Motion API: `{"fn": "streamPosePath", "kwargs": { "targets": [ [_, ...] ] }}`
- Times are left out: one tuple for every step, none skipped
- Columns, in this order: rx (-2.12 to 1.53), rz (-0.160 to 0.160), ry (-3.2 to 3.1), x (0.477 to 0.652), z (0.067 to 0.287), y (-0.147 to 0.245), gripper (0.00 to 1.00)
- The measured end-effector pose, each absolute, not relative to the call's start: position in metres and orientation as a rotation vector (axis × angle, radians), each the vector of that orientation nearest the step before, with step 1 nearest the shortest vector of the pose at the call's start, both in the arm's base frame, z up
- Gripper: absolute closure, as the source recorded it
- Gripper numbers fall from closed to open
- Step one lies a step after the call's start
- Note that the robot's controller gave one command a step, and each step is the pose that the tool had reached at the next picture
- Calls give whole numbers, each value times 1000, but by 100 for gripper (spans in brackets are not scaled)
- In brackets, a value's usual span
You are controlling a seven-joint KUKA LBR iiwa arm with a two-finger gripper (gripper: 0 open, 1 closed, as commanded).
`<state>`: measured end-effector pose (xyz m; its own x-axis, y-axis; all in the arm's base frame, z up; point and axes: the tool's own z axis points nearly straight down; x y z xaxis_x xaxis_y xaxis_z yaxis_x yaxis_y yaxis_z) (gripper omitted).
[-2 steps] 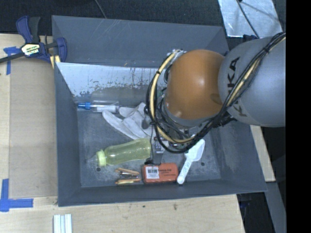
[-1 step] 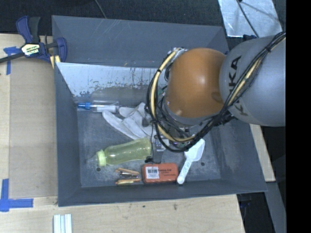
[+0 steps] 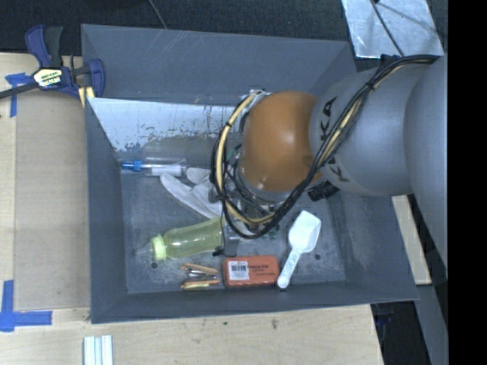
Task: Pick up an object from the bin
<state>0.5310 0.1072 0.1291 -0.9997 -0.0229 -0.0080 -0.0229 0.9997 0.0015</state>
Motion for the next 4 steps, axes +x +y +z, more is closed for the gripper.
{"fn": "streamPosePath", "kwargs": {
  "targets": [
    [-59, -1, 3144, 533, 102, 108, 0],
    [-58, 1, 3138, 547, 152, 130, 0],
    [-186, 3, 3131, 544, 78, 141, 0],
    [-176, 3, 3138, 549, 62, 148, 100]
  ]
}}
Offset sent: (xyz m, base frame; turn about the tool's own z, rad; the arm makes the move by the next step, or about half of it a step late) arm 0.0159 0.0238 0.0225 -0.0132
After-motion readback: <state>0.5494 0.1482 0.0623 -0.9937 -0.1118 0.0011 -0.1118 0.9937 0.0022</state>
